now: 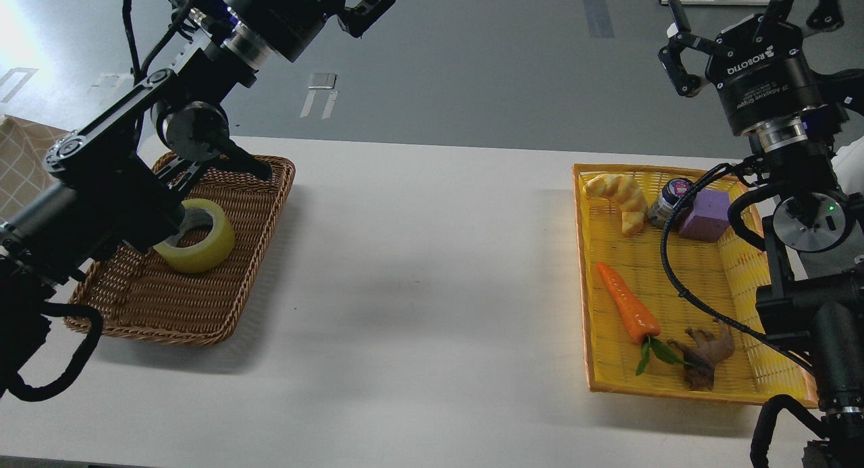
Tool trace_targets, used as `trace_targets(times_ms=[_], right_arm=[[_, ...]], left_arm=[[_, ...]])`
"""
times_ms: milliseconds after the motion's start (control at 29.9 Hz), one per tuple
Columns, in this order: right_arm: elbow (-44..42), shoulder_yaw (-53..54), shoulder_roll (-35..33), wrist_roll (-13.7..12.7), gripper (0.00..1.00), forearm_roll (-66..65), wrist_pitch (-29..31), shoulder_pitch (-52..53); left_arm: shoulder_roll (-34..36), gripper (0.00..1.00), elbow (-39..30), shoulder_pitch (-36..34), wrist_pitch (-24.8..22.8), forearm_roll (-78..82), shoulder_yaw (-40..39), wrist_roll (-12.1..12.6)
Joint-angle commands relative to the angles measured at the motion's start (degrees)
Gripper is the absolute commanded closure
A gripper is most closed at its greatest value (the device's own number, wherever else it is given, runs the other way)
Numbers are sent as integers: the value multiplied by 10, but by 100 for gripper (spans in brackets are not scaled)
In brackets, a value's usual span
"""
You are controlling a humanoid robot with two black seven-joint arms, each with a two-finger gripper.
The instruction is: Place and transfer tape with both arms
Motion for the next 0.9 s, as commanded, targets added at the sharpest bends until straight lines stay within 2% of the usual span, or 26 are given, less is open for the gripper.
trace_targets(times_ms=[0,234,468,870], right_arm=[[0,-3,1,0,0,0,0,0],[0,-13,2,-5,0,0,0,1],[-4,-44,2,-43,0,8,0,2],[14,-43,2,-43,0,35,0,-17]], left_arm=[[-23,2,0,32,0,0,-30,2],[-40,2,0,61,0,0,-36,7],[-41,2,0,64,0,0,-37,9],[-45,2,0,91,0,0,-55,7]])
